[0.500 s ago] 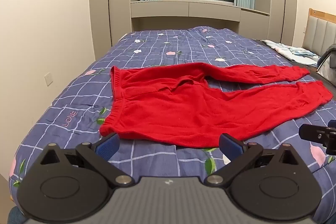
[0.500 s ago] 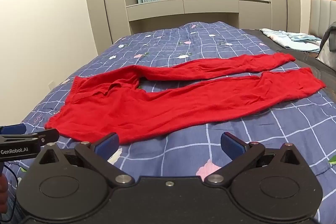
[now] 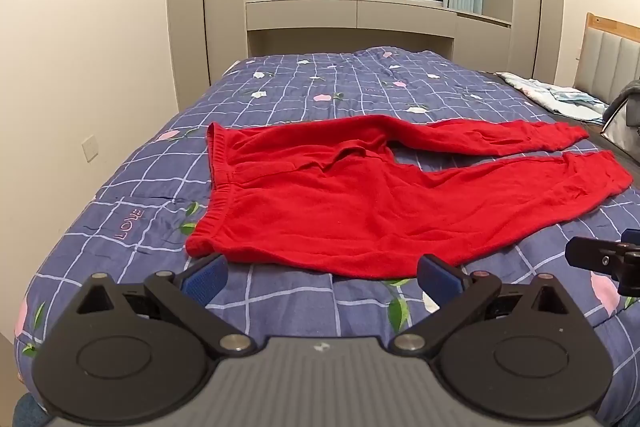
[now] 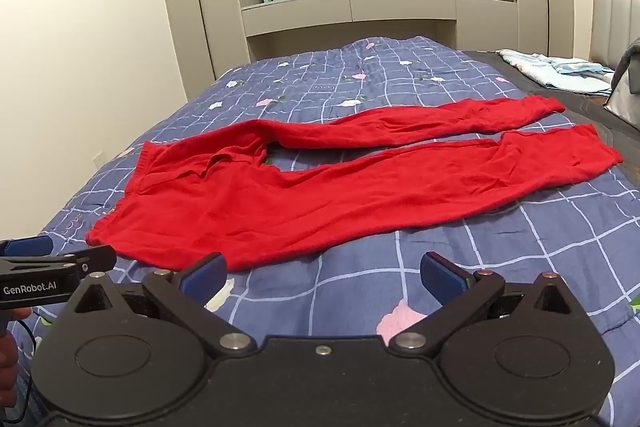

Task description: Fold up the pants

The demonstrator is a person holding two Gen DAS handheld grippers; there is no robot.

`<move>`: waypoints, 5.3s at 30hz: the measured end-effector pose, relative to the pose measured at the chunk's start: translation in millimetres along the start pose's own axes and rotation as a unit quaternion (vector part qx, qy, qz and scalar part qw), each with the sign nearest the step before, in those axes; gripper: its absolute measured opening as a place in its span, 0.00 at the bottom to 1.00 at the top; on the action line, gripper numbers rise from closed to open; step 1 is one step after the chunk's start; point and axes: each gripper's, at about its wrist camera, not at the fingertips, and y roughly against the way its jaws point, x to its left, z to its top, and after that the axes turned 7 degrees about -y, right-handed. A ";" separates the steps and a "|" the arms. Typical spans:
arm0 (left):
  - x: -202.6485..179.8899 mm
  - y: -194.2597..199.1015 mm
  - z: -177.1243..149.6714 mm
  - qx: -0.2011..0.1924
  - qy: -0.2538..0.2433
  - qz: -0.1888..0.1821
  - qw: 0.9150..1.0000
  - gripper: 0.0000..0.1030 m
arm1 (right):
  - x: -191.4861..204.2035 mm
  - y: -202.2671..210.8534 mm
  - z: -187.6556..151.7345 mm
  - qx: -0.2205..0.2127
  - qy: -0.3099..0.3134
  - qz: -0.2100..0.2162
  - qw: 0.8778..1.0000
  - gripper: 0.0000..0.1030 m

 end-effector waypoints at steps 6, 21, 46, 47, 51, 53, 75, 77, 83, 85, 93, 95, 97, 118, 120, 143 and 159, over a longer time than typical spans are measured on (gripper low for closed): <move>-0.2 -1.6 -1.0 0.000 0.000 -0.004 1.000 1.00 | 0.6 -1.6 -0.2 0.001 -0.001 0.000 1.000 1.00; -0.5 -3.9 -1.7 0.002 -0.001 -0.007 1.000 1.00 | 0.3 -2.3 0.6 0.004 -0.002 0.000 1.000 1.00; -1.4 -5.2 -2.9 0.007 -0.005 -0.005 1.000 1.00 | -0.5 -4.0 -2.7 0.006 -0.001 0.000 1.000 1.00; -1.4 -5.2 -3.0 0.007 -0.005 -0.005 1.000 1.00 | -0.5 -4.0 -2.8 0.006 -0.001 0.000 1.000 1.00; -1.1 -4.5 -2.8 0.007 -0.005 -0.005 1.000 1.00 | -0.4 -4.4 -2.4 0.007 -0.001 -0.001 1.000 1.00; -1.2 -4.5 -2.8 0.007 -0.005 -0.005 1.000 1.00 | -0.5 -4.6 -2.5 0.007 -0.001 0.000 1.000 1.00; -2.8 -14.9 -2.0 0.024 -0.012 -0.005 1.000 1.00 | 3.7 -14.3 1.8 0.027 0.004 -0.006 1.000 1.00; -2.3 -15.9 -1.0 0.028 -0.012 -0.006 1.000 1.00 | 4.6 -15.7 2.3 0.032 0.006 -0.009 0.999 1.00; 1.1 -23.7 13.7 0.052 -0.010 0.001 0.999 1.00 | 11.8 -25.5 10.5 0.052 0.023 -0.020 0.998 1.00; 4.0 -27.7 21.0 0.058 -0.005 0.003 0.998 1.00 | 16.1 -30.3 17.3 0.057 0.034 -0.022 0.998 1.00; 24.2 -55.4 65.5 0.058 0.006 0.043 0.997 1.00 | 29.6 -53.6 55.3 0.040 0.070 0.027 0.996 1.00; 30.7 -64.6 76.8 0.054 0.011 0.051 0.997 1.00 | 31.4 -61.7 65.6 0.026 0.084 0.034 0.996 1.00; 36.7 -74.7 86.6 0.052 0.013 0.057 0.997 1.00 | 32.9 -70.9 75.9 0.017 0.095 0.035 0.995 1.00; 84.2 -227.2 172.2 0.056 -0.014 0.086 0.995 1.00 | -24.3 -250.1 200.3 0.038 0.189 0.110 0.975 1.00; 89.6 -243.3 180.9 0.053 -0.028 0.080 0.995 1.00 | -28.3 -273.2 209.1 0.065 0.209 0.130 0.967 1.00; 97.5 -380.9 201.3 0.208 -0.179 -0.170 0.946 0.65 | -69.9 -391.1 242.4 0.221 0.269 0.124 0.929 0.58; 84.9 -375.6 195.4 0.222 -0.194 -0.143 0.945 0.11 | -56.3 -392.4 243.5 0.202 0.297 0.093 0.929 0.15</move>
